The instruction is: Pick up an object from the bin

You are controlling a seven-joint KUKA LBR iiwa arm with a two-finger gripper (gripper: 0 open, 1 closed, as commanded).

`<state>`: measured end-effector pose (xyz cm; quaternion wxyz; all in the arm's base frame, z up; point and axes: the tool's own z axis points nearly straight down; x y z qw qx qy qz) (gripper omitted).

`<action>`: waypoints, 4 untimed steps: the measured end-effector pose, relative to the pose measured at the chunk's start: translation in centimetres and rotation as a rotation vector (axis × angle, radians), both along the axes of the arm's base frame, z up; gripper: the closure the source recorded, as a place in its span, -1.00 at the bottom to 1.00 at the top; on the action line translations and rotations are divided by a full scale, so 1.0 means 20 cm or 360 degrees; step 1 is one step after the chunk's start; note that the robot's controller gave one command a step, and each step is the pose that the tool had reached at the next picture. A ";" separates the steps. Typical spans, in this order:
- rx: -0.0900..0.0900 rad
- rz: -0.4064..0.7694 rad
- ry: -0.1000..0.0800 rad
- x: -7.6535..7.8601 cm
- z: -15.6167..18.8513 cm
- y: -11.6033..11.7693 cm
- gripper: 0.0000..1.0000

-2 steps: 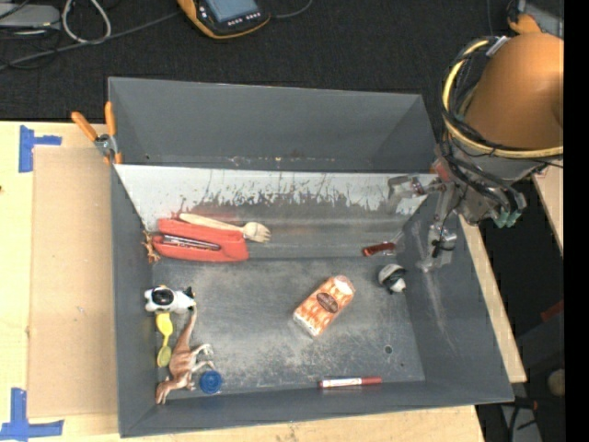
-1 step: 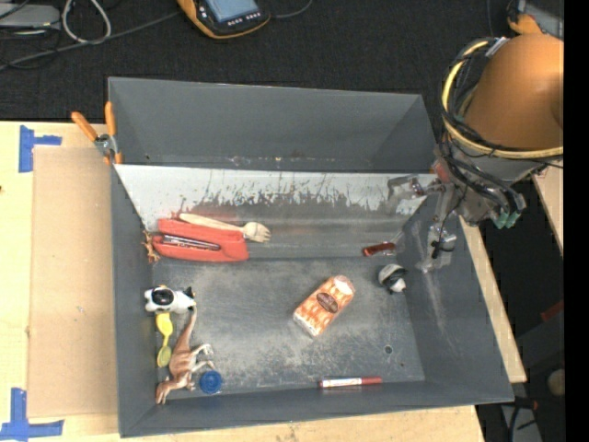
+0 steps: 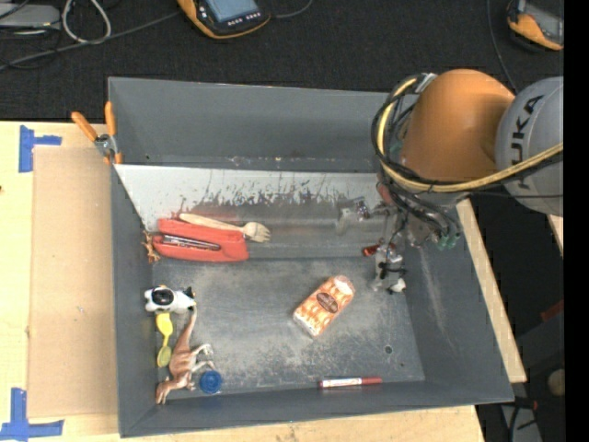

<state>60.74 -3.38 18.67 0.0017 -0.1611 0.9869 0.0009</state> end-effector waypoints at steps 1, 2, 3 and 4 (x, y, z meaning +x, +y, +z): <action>-0.0002 -0.0046 -0.0005 0.01 0.03 0.02 -1.00; 0.0002 0.0115 -0.0003 -0.10 -0.28 0.02 -1.00; 0.0000 0.0101 -0.0017 -0.11 -0.42 0.04 -1.00; 0.0004 0.0346 -0.0001 -0.11 -0.58 0.08 1.00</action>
Offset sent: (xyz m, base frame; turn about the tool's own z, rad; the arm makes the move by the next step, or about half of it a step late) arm -0.0384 0.0034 -0.1051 -0.1484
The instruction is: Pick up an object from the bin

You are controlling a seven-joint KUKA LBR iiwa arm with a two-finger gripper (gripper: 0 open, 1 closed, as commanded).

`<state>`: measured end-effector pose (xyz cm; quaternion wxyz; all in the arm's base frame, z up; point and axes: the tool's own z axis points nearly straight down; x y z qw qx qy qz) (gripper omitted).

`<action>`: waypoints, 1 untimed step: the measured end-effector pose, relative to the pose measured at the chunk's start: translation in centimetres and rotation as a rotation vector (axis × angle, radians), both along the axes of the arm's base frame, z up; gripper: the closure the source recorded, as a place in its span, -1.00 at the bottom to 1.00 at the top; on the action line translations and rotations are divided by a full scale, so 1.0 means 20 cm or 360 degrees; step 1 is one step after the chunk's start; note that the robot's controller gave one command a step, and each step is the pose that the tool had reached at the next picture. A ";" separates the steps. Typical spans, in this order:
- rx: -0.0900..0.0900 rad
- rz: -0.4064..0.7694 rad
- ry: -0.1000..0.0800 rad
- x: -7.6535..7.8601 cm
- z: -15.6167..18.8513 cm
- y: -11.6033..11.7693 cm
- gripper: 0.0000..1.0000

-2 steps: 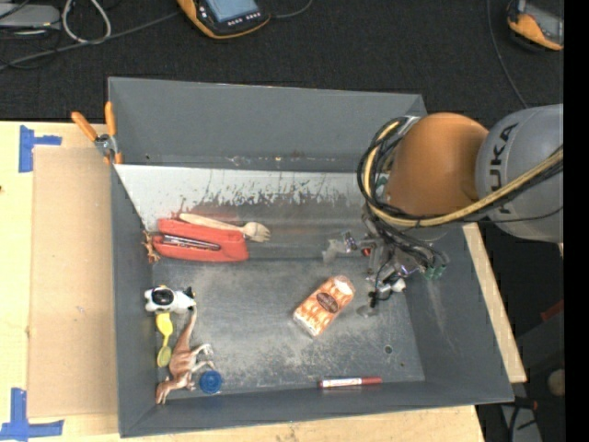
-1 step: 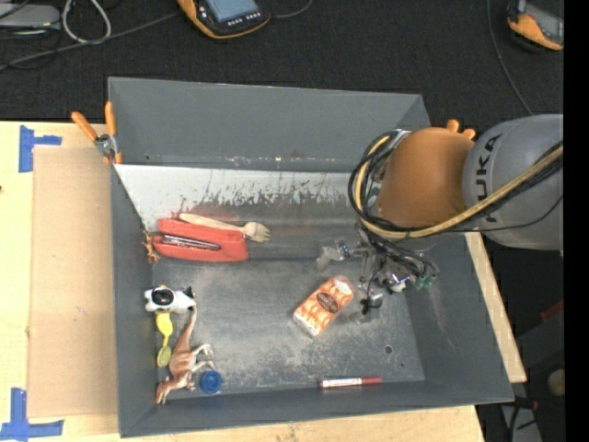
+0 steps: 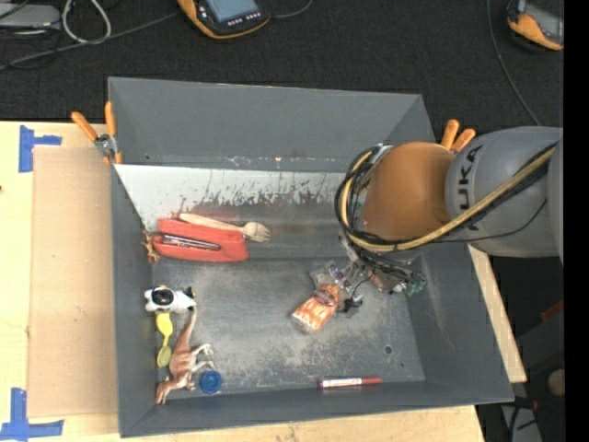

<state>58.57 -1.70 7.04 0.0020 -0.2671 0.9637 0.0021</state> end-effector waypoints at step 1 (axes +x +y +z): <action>0.0000 0.0000 0.0000 0.00 0.00 0.00 1.00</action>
Offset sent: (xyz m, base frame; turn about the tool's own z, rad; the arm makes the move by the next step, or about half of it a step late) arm -0.0167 0.0136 0.1968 -0.1616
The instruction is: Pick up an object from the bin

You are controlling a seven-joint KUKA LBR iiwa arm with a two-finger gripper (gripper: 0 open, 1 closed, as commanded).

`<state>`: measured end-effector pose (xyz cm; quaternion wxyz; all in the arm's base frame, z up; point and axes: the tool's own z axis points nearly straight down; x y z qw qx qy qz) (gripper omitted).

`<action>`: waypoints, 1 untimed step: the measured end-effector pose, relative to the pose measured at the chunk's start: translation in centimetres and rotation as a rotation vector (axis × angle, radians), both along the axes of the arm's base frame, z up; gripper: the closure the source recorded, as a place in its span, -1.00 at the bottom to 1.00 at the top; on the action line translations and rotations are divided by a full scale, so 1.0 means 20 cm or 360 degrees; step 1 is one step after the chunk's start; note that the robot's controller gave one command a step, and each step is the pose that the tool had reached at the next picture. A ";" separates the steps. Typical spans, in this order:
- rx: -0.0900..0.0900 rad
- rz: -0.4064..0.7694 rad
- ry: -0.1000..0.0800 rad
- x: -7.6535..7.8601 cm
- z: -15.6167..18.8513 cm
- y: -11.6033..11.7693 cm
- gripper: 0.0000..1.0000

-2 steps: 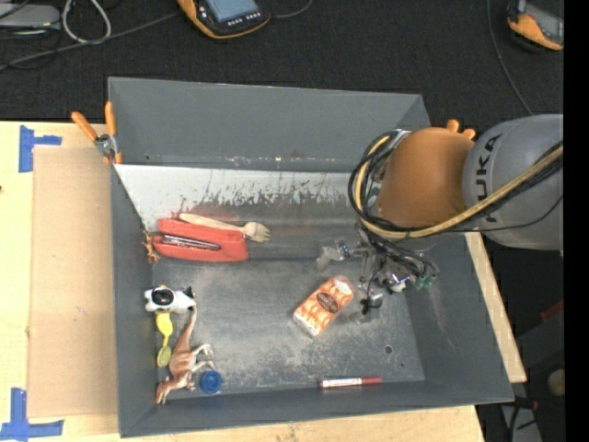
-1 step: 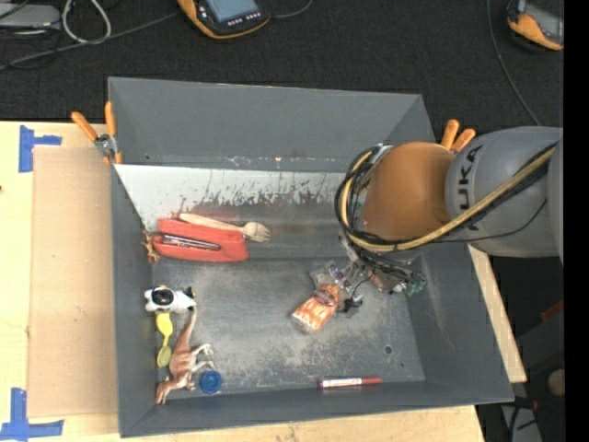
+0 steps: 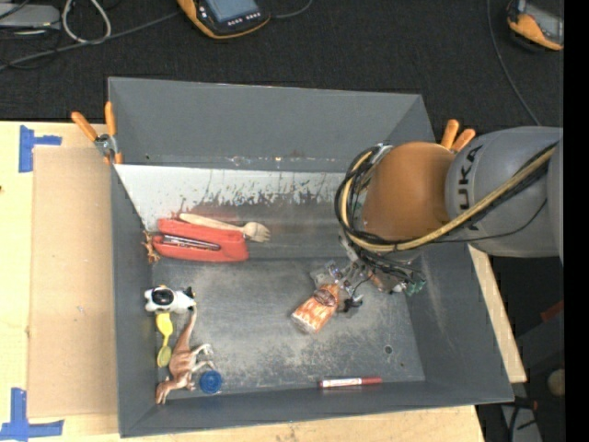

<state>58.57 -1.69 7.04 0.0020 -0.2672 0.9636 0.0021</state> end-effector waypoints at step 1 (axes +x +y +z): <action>0.0002 0.0093 0.0009 -0.04 0.35 0.03 1.00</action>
Offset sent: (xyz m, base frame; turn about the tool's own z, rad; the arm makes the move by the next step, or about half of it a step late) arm -0.0166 -0.0180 0.2103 -0.1097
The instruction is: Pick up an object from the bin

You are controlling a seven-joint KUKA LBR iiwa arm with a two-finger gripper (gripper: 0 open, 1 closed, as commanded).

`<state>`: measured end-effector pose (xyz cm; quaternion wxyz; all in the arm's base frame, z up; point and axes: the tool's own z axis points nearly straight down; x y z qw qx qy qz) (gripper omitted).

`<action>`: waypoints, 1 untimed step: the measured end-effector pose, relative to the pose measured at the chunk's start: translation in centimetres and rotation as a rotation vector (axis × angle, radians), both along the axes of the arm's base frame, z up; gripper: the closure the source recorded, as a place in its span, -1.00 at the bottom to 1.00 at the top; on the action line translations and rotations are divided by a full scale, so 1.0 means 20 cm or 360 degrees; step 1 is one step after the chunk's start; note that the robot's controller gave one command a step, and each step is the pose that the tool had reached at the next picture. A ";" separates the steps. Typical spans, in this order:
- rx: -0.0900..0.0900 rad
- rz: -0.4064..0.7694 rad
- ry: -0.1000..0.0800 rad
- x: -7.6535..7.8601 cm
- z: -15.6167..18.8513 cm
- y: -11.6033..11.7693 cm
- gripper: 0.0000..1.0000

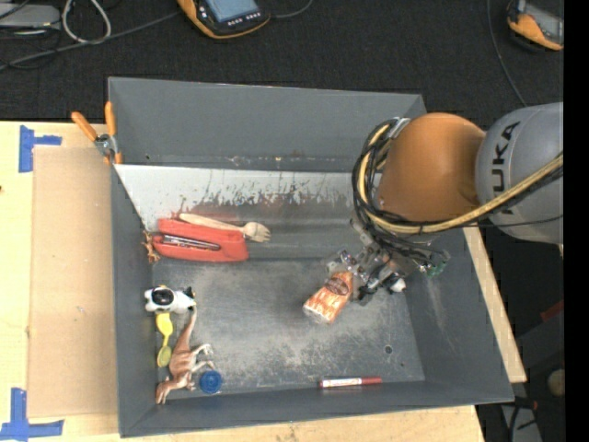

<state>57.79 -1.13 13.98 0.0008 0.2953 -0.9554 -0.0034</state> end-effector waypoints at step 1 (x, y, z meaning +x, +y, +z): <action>0.0001 0.0042 0.0001 -0.02 0.38 -0.06 1.00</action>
Offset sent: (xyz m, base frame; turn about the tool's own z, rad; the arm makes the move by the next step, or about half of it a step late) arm 0.0323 0.0025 -0.0698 -0.4069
